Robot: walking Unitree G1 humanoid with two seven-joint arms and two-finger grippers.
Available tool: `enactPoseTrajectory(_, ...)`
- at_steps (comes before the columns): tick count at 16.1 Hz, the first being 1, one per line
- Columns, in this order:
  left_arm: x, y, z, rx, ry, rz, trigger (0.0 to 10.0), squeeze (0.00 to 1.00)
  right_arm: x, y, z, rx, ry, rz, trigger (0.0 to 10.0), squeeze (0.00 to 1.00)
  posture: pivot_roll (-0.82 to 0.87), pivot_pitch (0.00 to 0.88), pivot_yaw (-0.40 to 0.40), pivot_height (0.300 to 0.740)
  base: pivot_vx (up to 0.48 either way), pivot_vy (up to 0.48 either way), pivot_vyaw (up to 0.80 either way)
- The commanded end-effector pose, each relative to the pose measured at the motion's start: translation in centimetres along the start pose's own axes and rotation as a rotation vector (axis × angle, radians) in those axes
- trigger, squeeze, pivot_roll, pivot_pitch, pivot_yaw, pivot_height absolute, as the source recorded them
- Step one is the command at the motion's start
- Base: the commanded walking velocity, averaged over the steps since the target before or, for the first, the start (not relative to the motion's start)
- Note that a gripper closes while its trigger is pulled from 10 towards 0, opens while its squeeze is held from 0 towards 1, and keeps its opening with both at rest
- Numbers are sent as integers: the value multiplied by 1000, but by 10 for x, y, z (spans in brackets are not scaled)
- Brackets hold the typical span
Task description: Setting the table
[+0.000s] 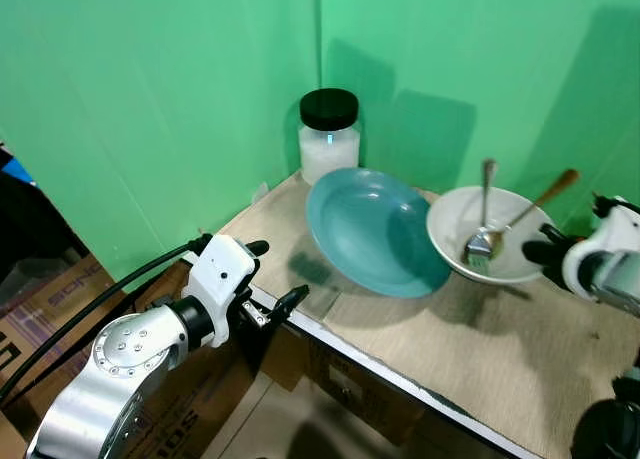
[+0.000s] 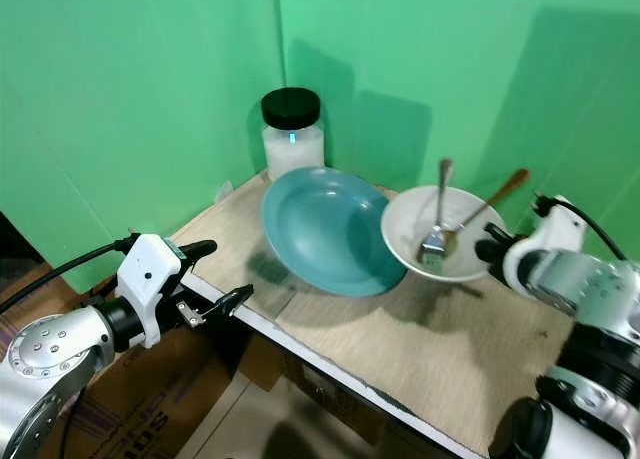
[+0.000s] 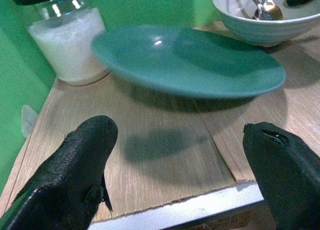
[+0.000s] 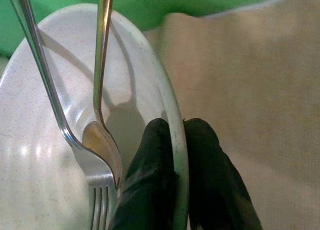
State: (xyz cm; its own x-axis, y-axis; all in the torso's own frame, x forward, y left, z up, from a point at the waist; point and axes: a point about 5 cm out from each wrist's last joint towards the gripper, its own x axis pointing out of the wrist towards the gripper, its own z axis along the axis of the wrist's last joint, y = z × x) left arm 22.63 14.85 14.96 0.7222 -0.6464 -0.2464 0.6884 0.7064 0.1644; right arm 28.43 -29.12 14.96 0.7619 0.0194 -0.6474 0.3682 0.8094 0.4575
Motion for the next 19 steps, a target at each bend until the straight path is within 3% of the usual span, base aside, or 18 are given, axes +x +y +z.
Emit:
enactPoseTrajectory(1, 2, 1, -1, 5, 5, -1, 10000, 98, -10, 2, 10, 2, -56, 36, 0, 0, -141, 0, 67, 740, 0, 0, 0)
enactPoseTrajectory(6, 5, 1, -1, 2, -3, -9, 10000, 98, -19, 0, 15, -5, -83, 53, 0, 0, -151, 0, 65, 740, 0, 0, 0)
enactPoseTrajectory(9, 5, 1, -2, 0, -4, -9, 10000, 98, -19, -9, 4, -30, -55, 13, 0, 0, -150, 0, 62, 740, 0, 0, 0)
enactPoseTrajectory(10, 5, 1, -2, -1, -3, -10, 10000, 98, -19, -11, -1, -42, -41, 0, 3216, 0, -149, 0, 64, 740, 0, 0, 0)
enactPoseTrajectory(11, 5, 1, -2, -1, -2, -10, 10000, 94, -18, -14, -5, -51, -25, -14, 8392, 0, -149, 0, 64, 740, 0, 0, 0)
enactPoseTrajectory(12, 5, 1, -2, 0, -2, -12, 10000, 98, -16, -17, -12, -77, -4, -38, 10000, 0, -150, 0, 67, 740, 0, 0, 0)
enactPoseTrajectory(13, 5, 2, -2, 0, -2, -12, 10000, 98, -14, -19, -17, -86, 10, -47, 10000, 0, -150, 0, 68, 740, 0, 0, 0)
enactPoseTrajectory(14, 6, 3, -3, 1, -1, -11, 10000, 98, -15, -20, -19, -85, 14, -46, 10000, 788, -150, 0, 69, 740, 0, 0, 0)
enactPoseTrajectory(15, 6, 3, -3, 1, -1, -10, 10000, 98, -15, -20, -19, -85, 14, -45, 10000, 788, -150, 0, 69, 740, 0, 0, 0)
enactPoseTrajectory(16, 8, 11, -3, -17, -11, 31, 10000, 102, -16, -19, -18, -87, 10, -44, 10000, 1000, -152, 0, 69, 740, 0, 0, 0)
enactPoseTrajectory(19, 11, 24, -5, -40, -11, 87, 10000, 106, -19, -22, -17, -101, 9, -48, 10000, 1000, -151, 0, 68, 740, 0, 0, 0)
